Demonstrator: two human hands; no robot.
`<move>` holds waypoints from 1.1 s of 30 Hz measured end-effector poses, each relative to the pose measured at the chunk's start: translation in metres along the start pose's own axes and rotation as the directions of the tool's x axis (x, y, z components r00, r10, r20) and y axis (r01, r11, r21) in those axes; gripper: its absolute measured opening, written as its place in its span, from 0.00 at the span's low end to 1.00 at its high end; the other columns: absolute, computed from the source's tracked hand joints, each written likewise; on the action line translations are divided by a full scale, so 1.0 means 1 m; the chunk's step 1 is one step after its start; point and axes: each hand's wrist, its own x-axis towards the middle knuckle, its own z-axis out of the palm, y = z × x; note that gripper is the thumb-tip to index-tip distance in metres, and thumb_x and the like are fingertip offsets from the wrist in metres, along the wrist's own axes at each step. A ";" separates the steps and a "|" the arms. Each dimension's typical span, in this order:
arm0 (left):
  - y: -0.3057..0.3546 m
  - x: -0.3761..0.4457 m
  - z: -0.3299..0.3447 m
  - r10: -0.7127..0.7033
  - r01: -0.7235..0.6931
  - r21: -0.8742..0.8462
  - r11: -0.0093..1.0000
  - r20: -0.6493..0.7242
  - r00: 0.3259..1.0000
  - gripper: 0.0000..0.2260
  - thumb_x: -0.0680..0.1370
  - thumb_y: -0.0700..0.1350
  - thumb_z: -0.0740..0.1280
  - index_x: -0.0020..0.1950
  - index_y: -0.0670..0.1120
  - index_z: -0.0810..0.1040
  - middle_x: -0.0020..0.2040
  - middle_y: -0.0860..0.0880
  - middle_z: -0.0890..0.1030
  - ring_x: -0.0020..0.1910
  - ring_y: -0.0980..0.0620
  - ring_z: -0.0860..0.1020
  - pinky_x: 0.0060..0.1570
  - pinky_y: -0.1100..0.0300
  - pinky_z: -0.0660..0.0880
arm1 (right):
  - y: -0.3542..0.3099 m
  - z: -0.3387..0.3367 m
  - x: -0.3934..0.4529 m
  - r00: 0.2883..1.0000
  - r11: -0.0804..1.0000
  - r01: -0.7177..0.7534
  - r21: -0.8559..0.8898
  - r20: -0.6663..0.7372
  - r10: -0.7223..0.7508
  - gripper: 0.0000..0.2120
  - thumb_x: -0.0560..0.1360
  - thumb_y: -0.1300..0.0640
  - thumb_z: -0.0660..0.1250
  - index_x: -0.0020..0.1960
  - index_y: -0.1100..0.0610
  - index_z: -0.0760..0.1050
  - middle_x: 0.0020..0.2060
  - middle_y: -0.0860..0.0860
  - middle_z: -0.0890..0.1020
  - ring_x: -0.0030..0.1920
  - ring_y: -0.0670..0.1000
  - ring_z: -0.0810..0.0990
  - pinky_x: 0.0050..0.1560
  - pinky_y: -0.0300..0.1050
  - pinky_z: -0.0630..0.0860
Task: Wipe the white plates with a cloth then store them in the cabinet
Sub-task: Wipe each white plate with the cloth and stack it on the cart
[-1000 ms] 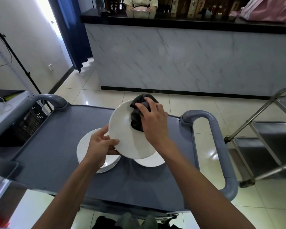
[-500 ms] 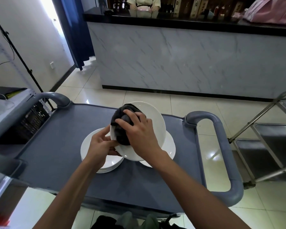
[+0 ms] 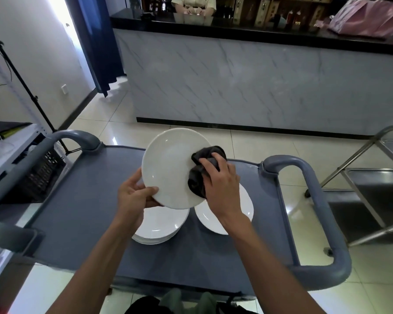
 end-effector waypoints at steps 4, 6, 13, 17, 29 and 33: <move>0.011 0.015 -0.007 0.020 -0.020 -0.011 1.000 0.007 1.000 0.27 0.74 0.25 0.65 0.61 0.54 0.80 0.48 0.43 0.87 0.41 0.39 0.85 0.34 0.48 0.82 | -0.034 0.020 -0.016 1.000 0.998 0.015 0.060 0.022 -0.016 0.18 0.81 0.56 0.64 0.70 0.48 0.75 0.72 0.52 0.71 0.66 0.60 0.70 0.59 0.59 0.73; 0.016 0.022 -0.013 0.029 -0.029 -0.008 1.000 0.019 0.999 0.28 0.74 0.25 0.65 0.61 0.56 0.81 0.48 0.43 0.86 0.41 0.39 0.85 0.34 0.48 0.82 | -0.051 0.028 -0.019 0.998 0.996 0.054 0.069 0.033 -0.056 0.18 0.81 0.56 0.65 0.70 0.47 0.74 0.72 0.52 0.71 0.66 0.59 0.70 0.59 0.58 0.73; 0.029 0.039 -0.042 0.034 -0.031 -0.027 0.999 0.104 0.994 0.27 0.74 0.26 0.66 0.59 0.57 0.82 0.50 0.40 0.86 0.44 0.35 0.85 0.35 0.46 0.83 | -0.069 0.037 -0.008 0.998 0.990 0.060 0.126 -0.020 -0.058 0.21 0.79 0.57 0.67 0.72 0.49 0.73 0.71 0.51 0.71 0.66 0.57 0.71 0.62 0.57 0.73; 0.032 0.050 -0.059 0.026 -0.021 -0.030 0.999 0.158 0.987 0.27 0.74 0.25 0.66 0.63 0.54 0.79 0.50 0.42 0.86 0.46 0.36 0.85 0.36 0.44 0.83 | -0.071 0.037 0.003 0.996 0.987 0.023 0.159 -0.093 -0.008 0.29 0.76 0.58 0.70 0.75 0.50 0.68 0.73 0.50 0.68 0.70 0.55 0.68 0.69 0.55 0.70; 0.027 0.060 -0.085 0.060 -0.047 -0.052 0.998 0.293 0.954 0.27 0.72 0.24 0.67 0.62 0.52 0.82 0.49 0.39 0.86 0.42 0.40 0.85 0.37 0.47 0.83 | -0.074 0.029 0.017 0.975 0.991 -0.097 0.089 -0.191 0.113 0.34 0.74 0.50 0.72 0.77 0.46 0.63 0.77 0.47 0.62 0.75 0.52 0.62 0.72 0.52 0.65; 0.025 0.065 -0.094 0.055 -0.043 -0.047 0.998 0.285 0.957 0.28 0.72 0.24 0.67 0.63 0.52 0.81 0.49 0.40 0.86 0.42 0.42 0.85 0.36 0.50 0.83 | -0.077 0.027 0.019 0.986 0.968 -0.145 0.205 -0.047 0.158 0.37 0.74 0.49 0.73 0.78 0.42 0.59 0.79 0.45 0.58 0.75 0.48 0.63 0.67 0.38 0.66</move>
